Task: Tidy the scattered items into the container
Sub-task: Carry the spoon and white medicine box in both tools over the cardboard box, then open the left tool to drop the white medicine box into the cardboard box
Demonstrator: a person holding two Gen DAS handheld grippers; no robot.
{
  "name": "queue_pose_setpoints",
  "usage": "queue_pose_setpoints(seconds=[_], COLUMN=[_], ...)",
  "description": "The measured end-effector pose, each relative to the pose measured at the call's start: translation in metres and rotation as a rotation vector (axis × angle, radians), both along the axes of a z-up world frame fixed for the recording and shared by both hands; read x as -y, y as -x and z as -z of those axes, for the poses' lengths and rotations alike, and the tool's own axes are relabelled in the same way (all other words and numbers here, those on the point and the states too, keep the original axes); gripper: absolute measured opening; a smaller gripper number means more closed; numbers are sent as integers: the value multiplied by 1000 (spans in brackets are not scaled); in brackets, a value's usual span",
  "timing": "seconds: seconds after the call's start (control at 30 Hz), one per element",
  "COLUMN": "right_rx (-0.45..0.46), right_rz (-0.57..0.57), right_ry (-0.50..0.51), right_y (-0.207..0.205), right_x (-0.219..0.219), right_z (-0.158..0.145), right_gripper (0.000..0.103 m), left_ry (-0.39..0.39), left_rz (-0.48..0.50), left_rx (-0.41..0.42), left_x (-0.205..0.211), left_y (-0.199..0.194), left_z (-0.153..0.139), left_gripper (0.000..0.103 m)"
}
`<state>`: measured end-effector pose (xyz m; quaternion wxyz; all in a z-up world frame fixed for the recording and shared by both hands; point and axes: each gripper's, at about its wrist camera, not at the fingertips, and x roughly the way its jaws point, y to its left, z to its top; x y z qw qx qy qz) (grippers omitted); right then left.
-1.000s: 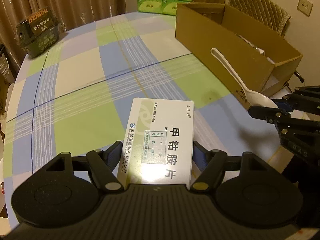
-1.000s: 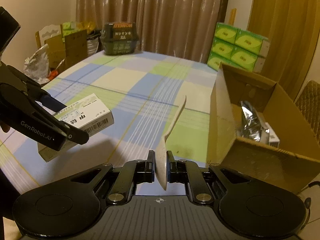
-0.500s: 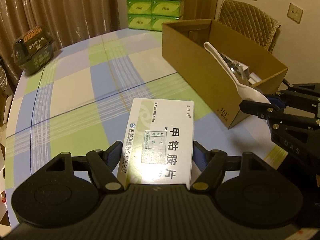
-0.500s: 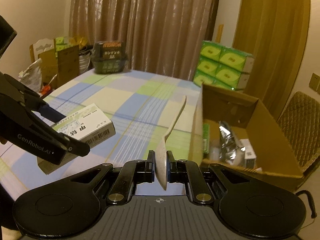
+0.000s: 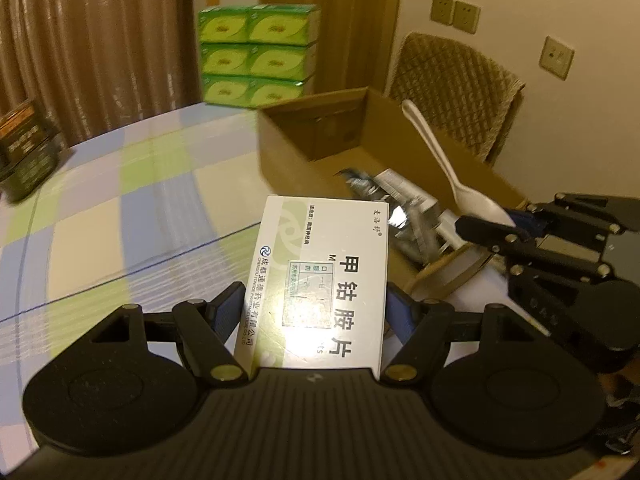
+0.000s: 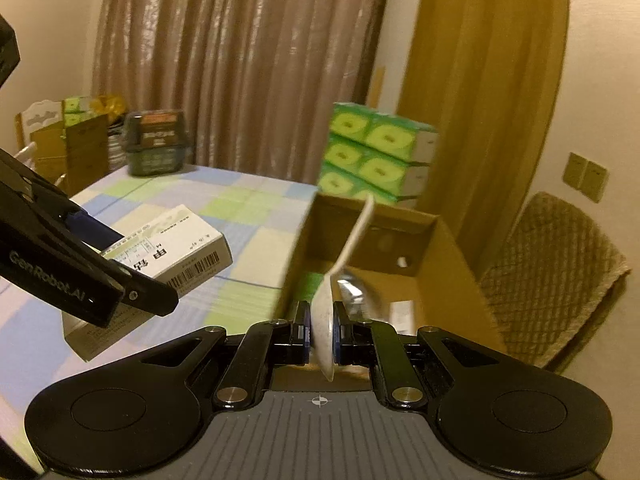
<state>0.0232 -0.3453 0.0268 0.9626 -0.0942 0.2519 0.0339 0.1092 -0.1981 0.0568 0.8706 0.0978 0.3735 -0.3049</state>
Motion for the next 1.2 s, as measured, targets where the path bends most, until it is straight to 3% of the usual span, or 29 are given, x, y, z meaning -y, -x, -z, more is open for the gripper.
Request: queue_pose_setpoints(seconds=[0.53,1.2], right_rx=[-4,-3], right_rz=[84,85], right_ry=[16,27], right_y=[-25,-45], right_x=[68,88], right_z=[10,16], right_gripper=[5,5], left_ry=[41,77], left_rz=[65,41], left_rx=[-14,-45], left_x=[85,112], left_y=[-27,-59], left_z=[-5,12], left_gripper=[69,70])
